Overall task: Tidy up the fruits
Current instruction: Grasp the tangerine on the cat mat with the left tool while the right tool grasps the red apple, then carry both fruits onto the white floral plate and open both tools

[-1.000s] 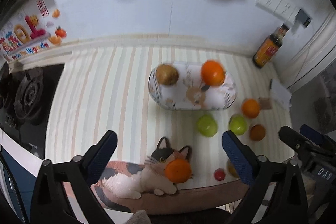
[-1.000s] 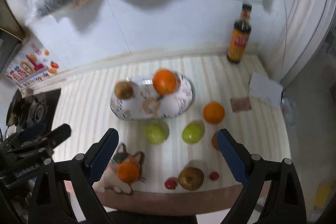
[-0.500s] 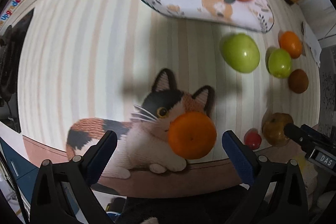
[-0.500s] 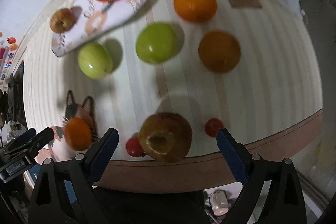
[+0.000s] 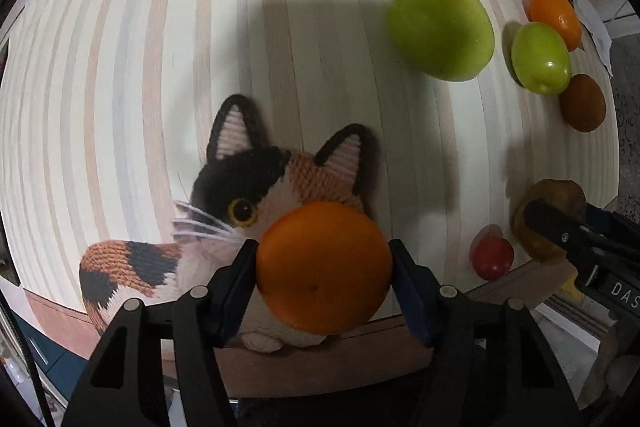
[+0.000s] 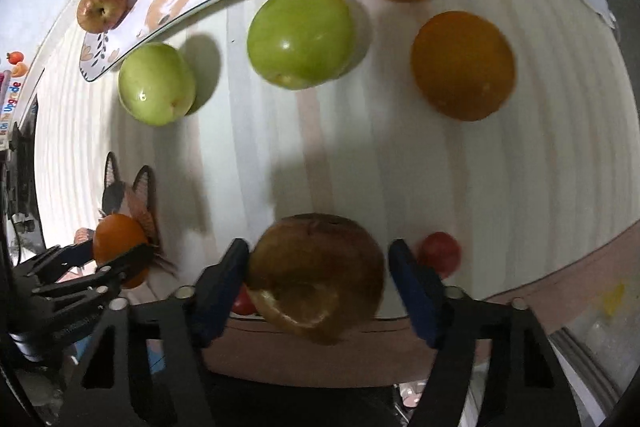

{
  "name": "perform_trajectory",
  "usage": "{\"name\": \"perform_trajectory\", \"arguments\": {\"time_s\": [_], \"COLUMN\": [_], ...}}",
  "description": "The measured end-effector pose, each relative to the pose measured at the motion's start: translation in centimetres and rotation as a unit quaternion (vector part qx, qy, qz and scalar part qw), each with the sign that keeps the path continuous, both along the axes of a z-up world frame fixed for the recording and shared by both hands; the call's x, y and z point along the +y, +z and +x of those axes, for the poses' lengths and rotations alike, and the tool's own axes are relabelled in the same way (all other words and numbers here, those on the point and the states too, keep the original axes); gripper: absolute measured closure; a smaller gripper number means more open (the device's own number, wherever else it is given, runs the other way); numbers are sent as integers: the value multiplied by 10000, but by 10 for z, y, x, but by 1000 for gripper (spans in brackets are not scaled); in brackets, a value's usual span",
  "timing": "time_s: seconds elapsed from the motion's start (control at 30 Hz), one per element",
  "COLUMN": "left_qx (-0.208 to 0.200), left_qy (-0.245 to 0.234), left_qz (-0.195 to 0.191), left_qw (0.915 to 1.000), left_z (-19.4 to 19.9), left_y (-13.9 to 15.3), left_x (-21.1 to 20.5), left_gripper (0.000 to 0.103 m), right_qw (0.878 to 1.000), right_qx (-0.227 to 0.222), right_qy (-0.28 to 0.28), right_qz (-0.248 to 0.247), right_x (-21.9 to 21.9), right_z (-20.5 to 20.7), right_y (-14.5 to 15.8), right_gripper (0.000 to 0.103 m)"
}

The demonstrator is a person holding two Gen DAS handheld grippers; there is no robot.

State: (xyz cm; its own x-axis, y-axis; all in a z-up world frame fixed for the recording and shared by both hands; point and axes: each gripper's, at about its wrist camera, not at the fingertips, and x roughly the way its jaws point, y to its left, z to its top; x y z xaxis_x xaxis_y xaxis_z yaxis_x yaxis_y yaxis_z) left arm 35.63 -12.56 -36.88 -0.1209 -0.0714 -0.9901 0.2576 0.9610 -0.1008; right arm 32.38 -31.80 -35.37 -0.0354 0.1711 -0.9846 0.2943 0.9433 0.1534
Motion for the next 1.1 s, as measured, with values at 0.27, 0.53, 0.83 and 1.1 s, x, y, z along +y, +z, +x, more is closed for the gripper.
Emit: {"name": "perform_trajectory", "arguments": {"time_s": [0.27, 0.53, 0.83, 1.1], "left_qx": [-203, -152, -204, -995], "left_qy": [236, 343, 406, 637], "left_qz": [109, 50, -125, -605], "left_qw": [9995, 9993, 9989, 9912], "left_z": [-6, -4, 29, 94], "left_y": [6, 10, 23, 107], "left_x": [13, 18, 25, 35], "left_gripper": [42, 42, 42, 42], "right_qw": [9998, 9990, 9989, 9921], "right_qx": [-142, 101, 20, -794], "right_qy": [42, 21, -22, -99], "right_qz": [164, 427, 474, 962], "right_x": [7, -5, -6, -6], "right_z": [14, 21, 21, 60], "right_y": [3, 8, 1, 63], "right_gripper": [34, 24, 33, 33]}}
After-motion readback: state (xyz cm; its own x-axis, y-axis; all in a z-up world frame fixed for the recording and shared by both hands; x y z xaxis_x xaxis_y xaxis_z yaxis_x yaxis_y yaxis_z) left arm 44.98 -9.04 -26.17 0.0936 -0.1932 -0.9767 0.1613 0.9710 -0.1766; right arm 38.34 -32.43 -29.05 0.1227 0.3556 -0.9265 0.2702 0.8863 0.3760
